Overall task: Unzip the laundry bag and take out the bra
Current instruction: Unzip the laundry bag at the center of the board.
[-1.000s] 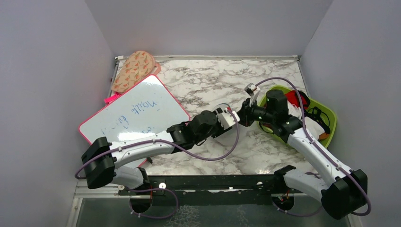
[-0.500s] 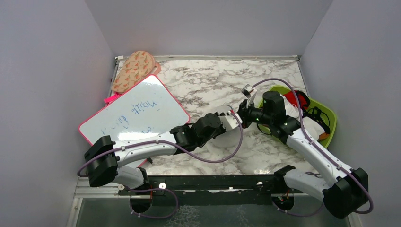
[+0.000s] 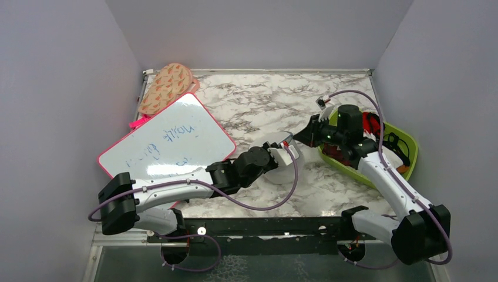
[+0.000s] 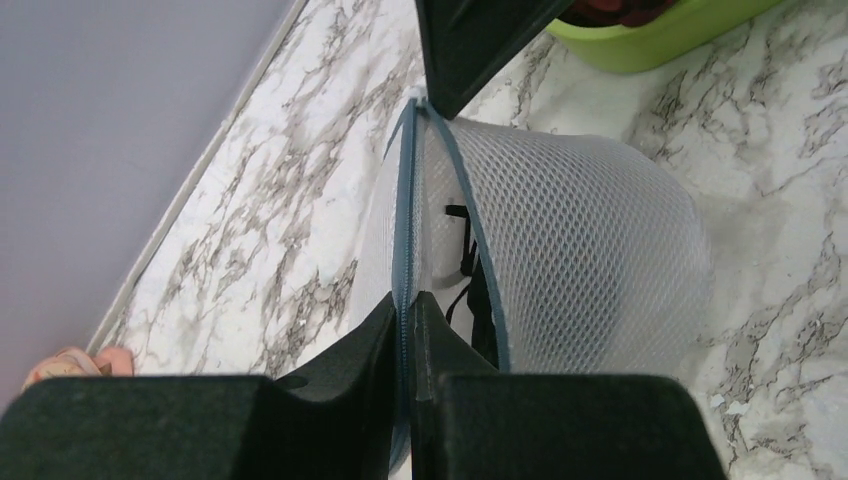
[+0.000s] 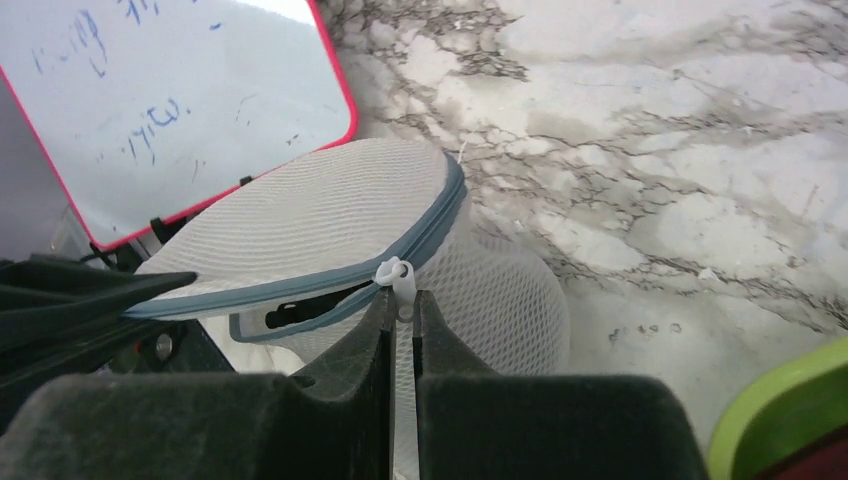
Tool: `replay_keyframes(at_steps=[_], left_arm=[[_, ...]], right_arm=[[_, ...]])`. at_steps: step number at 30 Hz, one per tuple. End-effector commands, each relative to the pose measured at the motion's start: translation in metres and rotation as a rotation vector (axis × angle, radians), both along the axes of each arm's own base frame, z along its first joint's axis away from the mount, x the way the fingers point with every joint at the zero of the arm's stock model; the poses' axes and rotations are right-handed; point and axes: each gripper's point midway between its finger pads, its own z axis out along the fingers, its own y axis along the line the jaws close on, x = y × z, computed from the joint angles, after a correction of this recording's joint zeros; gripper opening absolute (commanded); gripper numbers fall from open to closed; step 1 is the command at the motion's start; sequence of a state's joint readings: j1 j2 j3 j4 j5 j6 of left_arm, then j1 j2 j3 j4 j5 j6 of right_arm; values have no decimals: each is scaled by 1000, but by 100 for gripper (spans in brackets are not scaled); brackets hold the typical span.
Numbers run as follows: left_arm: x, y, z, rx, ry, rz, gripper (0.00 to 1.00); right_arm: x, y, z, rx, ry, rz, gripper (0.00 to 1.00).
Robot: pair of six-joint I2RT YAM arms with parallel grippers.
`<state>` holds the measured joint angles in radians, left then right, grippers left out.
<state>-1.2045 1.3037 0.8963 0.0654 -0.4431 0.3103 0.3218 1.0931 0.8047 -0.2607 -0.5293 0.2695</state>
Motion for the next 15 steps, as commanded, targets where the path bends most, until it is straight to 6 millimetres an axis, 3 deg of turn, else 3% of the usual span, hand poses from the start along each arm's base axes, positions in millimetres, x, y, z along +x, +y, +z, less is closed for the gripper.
replay_keyframes(at_steps=[1, 6, 15], left_arm=[[2, 6, 22, -65, -52, 35, 0], [4, 5, 19, -54, -46, 45, 0], [6, 0, 6, -11, -19, 52, 0]], right_arm=[[18, -17, 14, 70, -10, -43, 1], [8, -10, 30, 81, -79, 51, 1], [-8, -3, 27, 61, -96, 107, 1]])
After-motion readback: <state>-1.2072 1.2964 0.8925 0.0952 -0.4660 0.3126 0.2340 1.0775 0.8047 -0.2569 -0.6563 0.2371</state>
